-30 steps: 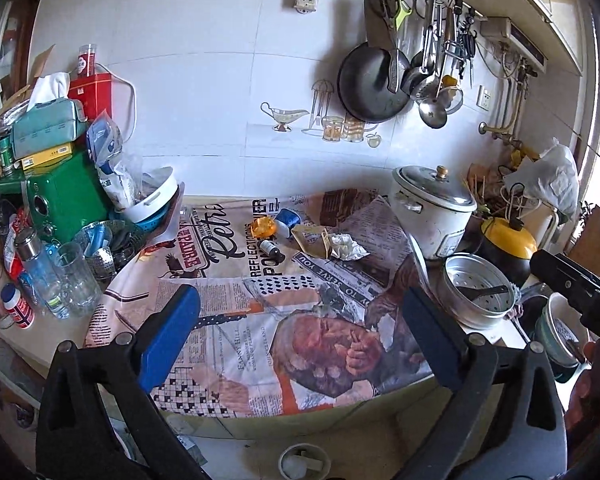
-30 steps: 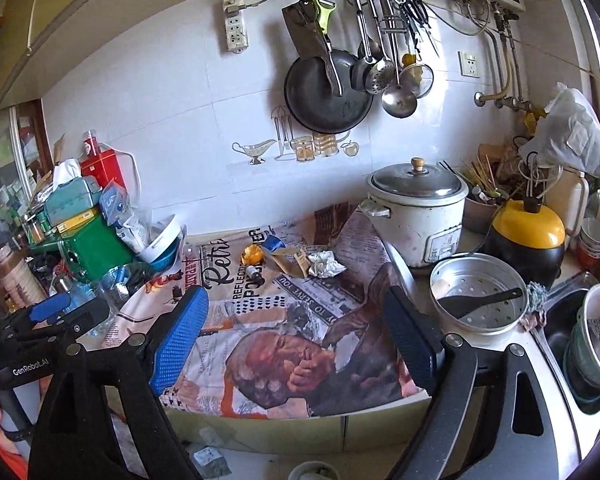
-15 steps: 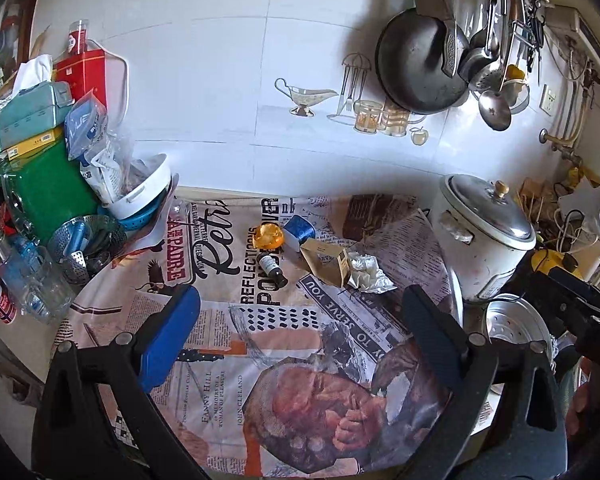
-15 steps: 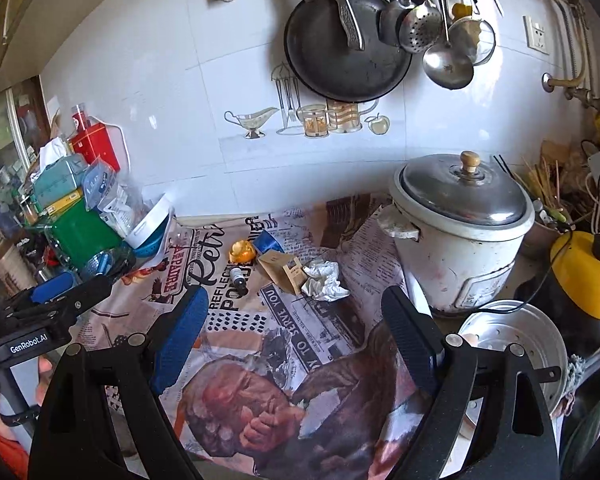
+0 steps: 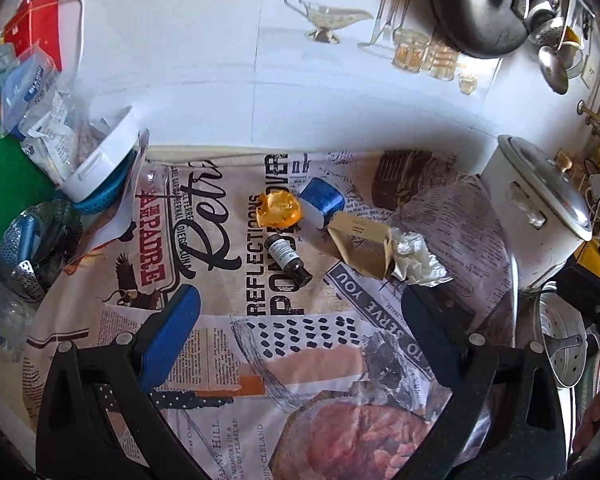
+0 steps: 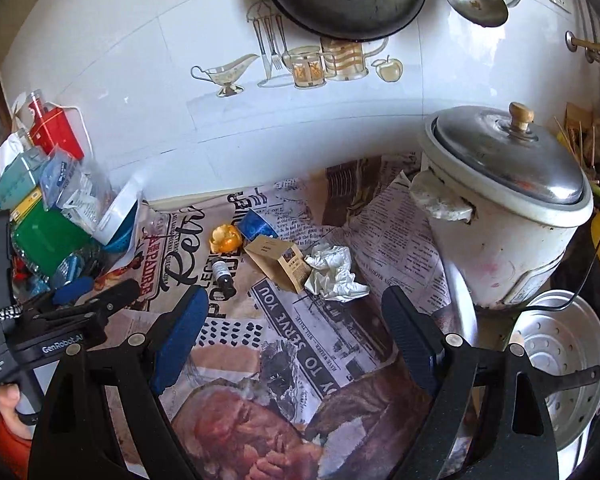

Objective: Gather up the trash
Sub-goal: 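Grasp the brown medicine bottle with the left tool while the right tool grasps the brown paper box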

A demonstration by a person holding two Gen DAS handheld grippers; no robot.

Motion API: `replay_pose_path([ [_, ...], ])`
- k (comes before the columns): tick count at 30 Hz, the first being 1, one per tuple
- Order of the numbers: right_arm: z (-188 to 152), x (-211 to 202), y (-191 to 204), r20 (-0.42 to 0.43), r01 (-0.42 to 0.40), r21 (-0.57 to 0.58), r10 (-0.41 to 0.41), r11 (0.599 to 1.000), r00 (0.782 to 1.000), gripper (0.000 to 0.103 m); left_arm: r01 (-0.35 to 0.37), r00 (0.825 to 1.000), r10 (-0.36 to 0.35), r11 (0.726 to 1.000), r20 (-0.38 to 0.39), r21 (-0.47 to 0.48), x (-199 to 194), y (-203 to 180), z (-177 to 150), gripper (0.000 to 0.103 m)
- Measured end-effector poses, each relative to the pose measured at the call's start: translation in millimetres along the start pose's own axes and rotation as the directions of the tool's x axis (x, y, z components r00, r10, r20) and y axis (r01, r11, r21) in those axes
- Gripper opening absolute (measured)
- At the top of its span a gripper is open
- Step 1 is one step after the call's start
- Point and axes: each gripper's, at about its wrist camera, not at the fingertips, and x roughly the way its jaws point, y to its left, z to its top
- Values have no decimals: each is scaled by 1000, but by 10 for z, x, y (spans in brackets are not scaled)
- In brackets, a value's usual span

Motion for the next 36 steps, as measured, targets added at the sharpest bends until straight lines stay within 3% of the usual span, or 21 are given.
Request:
replay_pose_path([
  [4,68,341,37,-52,34,20,-33,999,998,86,-5,996,7,1000,-85,24,532,108,23,98],
  [8,96,695,34,-97,42,22,-40,999,994,86,15,985,-8,999,-170,37,1051,112,-6,85],
  [14,96,1152,-23,-166,21,22,-17,1000,986,86,47,968,-54,998,-244,-33,1573,141,-56,65],
  [24,142,1594,-4,-215,-20,-49,9,999,977,80,13,970,-34,996,-242,-85,1869,121,-85,45],
  [26,159,1679,9,-223,-46,-51,34,998,974,79,-3,969,-19,996,-247,-90,1897,169,-84,31],
  [29,198,1838,40,-234,-81,-65,64,995,970,79,-23,970,1,996,-241,-89,1892,275,-79,22],
  [36,326,2214,115,-277,-126,-158,78,979,958,75,0,975,-19,996,-222,-85,1885,467,-56,22],
])
